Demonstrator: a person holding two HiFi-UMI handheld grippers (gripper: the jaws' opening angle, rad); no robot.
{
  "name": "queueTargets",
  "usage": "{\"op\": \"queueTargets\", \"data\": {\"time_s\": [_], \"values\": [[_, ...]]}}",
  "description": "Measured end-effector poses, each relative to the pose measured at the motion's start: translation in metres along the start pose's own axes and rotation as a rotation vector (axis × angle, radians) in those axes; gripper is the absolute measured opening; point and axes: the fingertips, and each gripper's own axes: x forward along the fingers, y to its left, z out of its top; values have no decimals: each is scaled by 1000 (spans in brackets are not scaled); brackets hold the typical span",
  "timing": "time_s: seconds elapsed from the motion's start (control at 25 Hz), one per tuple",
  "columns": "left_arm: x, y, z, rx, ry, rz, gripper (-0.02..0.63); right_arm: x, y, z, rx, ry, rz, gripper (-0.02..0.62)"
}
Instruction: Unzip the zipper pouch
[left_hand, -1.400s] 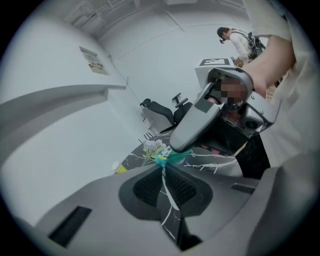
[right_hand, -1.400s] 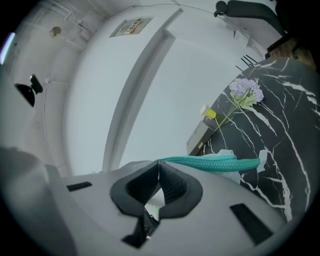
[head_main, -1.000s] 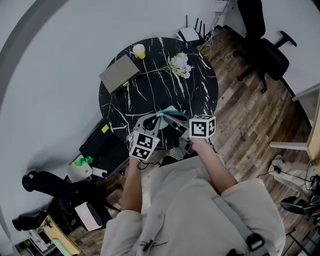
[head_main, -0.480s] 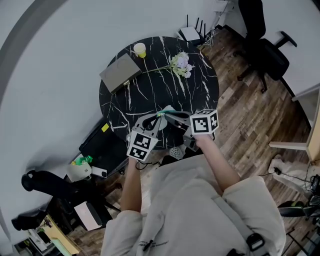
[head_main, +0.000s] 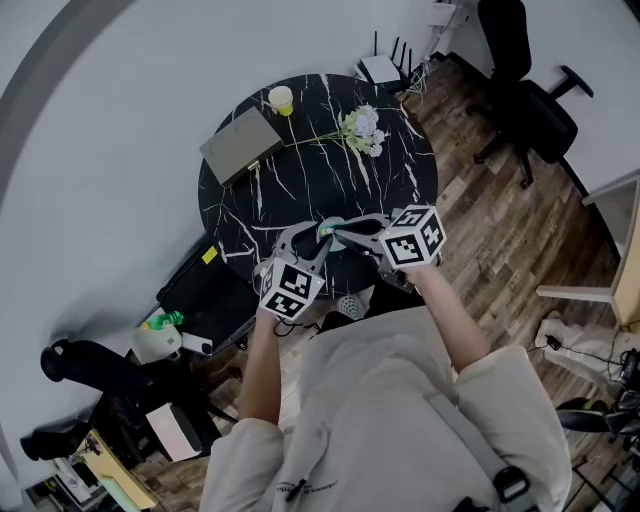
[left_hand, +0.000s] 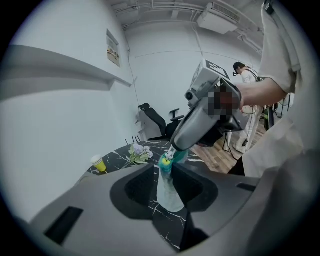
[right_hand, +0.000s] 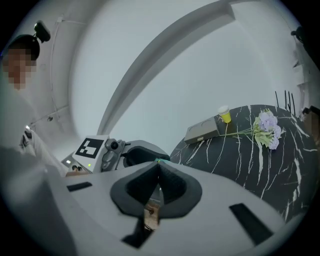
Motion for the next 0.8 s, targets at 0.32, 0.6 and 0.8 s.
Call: {"op": "queueTargets", "data": {"time_s": [0.32,0.6,0.8], "values": [[11,-15,7,61,-2,-66,71,-8,-13,-6,-114,116,-51,9],[12,-16,6,8,-8,-34,55,-11,-21,-8,-51,94,-39,9],[11,-13,7,-7,-3,-25,55,-10,-24,-6,-37,91,-42,9]]}}
